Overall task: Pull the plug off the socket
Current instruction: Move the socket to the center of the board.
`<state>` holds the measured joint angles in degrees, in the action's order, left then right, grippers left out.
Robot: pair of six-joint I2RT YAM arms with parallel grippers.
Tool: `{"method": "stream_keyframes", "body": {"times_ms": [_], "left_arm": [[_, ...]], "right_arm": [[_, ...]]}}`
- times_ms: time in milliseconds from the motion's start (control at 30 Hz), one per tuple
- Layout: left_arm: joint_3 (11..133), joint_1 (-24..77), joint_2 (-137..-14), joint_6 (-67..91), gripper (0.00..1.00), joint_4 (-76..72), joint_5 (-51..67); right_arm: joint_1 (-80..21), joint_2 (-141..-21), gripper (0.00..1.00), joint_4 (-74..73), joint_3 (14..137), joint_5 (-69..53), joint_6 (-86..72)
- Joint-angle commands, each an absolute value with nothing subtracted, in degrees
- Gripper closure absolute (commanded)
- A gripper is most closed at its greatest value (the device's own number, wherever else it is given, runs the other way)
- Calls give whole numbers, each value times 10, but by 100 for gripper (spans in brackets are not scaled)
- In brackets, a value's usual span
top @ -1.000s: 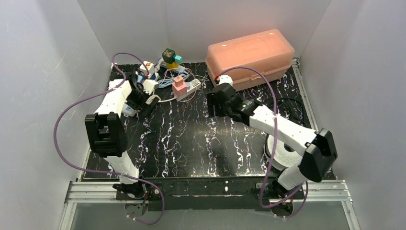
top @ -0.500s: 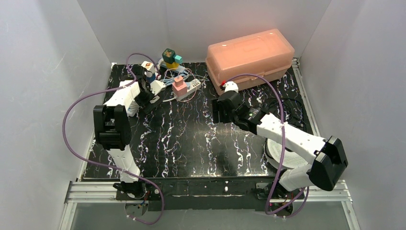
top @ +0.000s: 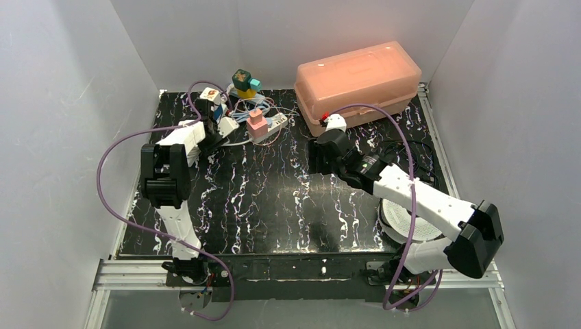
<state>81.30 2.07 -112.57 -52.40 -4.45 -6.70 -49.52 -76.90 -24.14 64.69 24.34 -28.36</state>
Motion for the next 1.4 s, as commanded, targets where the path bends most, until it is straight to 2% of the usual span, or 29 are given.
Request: {"method": "stream_keyframes", "body": {"times_ms": [0,67,100,133,300,500,633,867,967,1000,1033,1133,1167,1367], "left_arm": [[770,20,-1106,-502,69,36,-71],[757,24,-1081,-484,89,57,-65],[747,27,-1066,-477,97,65,-62],[736,30,-1050,-471,100,75,-57],[678,57,-958,-455,100,130,-21],[627,87,-860,-444,100,239,44],[557,115,-780,-461,100,261,59],[519,178,-653,-468,92,362,126],[519,198,-626,-463,84,409,142],[518,202,-618,-460,78,419,144],[515,205,-612,-461,67,426,143],[509,207,-596,-456,15,432,133],[511,207,-594,-451,4,432,127],[585,205,-606,-386,2,451,96]], "right_arm": [[-498,-740,34,-246,645,270,-285],[-497,-736,36,-249,647,274,-283],[-498,-734,38,-250,646,276,-282],[-498,-732,40,-250,646,278,-281],[-498,-724,46,-247,638,284,-281],[-497,-724,48,-249,622,293,-276],[-497,-718,48,-241,600,297,-276],[-497,-717,48,-237,580,304,-273],[-497,-718,48,-237,580,305,-271],[-497,-718,48,-236,579,305,-270],[-497,-719,48,-236,580,305,-269],[-497,-723,47,-235,581,303,-267],[-497,-726,47,-233,580,301,-266],[-497,-759,44,-235,590,281,-278]]}}
